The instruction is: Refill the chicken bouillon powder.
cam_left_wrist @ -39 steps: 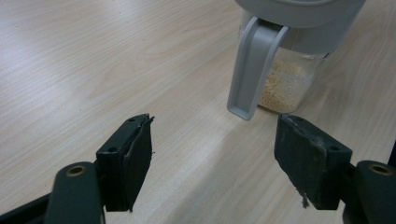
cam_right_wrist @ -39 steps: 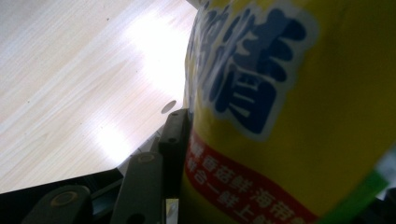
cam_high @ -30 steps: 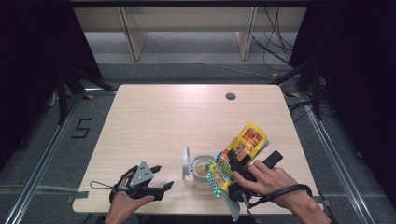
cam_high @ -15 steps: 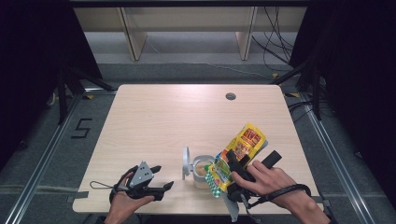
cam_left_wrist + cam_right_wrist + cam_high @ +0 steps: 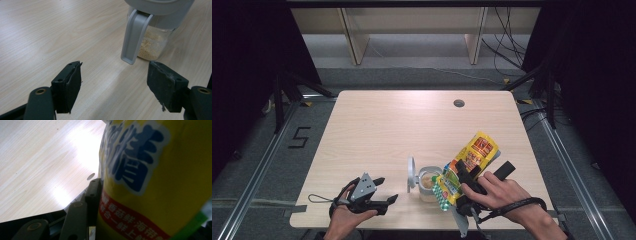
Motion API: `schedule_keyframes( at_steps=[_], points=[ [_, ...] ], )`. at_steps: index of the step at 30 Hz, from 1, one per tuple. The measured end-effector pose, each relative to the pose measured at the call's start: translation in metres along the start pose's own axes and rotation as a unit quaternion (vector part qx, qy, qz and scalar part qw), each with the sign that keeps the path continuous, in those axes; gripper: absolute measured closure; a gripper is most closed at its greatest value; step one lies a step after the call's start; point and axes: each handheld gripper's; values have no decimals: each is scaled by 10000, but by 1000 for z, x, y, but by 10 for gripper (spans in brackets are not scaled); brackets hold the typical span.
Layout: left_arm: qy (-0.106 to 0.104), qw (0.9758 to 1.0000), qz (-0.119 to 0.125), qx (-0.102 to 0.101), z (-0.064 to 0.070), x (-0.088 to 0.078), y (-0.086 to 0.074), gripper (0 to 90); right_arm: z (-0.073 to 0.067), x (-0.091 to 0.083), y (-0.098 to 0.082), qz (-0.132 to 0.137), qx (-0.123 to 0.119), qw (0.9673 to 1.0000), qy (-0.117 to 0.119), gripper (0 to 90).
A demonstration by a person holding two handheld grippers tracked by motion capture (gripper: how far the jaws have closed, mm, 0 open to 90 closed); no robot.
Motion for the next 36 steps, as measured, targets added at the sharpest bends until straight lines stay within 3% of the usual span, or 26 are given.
schedule_keyframes(
  at_steps=[5, 8, 10, 15, 28, 30, 31, 33, 34, 36],
  points=[
    [-55, 9999, 2, 134, -2, 0, 0, 273, 0, 0, -1, -4, 26, 10000, -10, 618],
    [-51, 9999, 7, 121, -2, 0, 0, 273, -1, 0, -2, -7, 47, 10000, -28, 618],
    [-24, 10000, 12, -26, 0, 0, 0, 273, -1, -1, -2, -28, 63, 10000, -2, 618],
    [-45, 9999, 8, 136, -1, 1, 0, 274, -1, -1, -2, -16, 31, 10000, -12, 618],
    [-64, 9999, -4, 140, -2, 0, 0, 273, -2, 2, -2, 32, 40, 10000, -13, 618],
    [-18, 10000, 18, 30, 0, 0, 0, 274, -2, 1, -2, 27, 58, 10000, -8, 618],
    [4, 9997, -65, 241, -3, -1, 1, 273, -2, 1, -3, 27, 66, 10000, -4, 618],
    [-32, 10000, 15, 88, -1, 0, 0, 274, -2, 1, -3, 34, 60, 10000, -11, 618],
    [-9, 10000, 15, 12, 0, 0, 0, 274, -4, 0, -2, -2, 187, 9998, 9, 618],
    [-43, 9999, 19, 131, -2, 1, 0, 274, -3, 0, -3, -6, 96, 9999, -50, 618]
  ],
)
Point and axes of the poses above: each handheld gripper's, and its own axes: x roughly forward along the jaws, y roughly out of its top, z roughly to its right, and after that the axes turned 4 degrees about z, right-handed
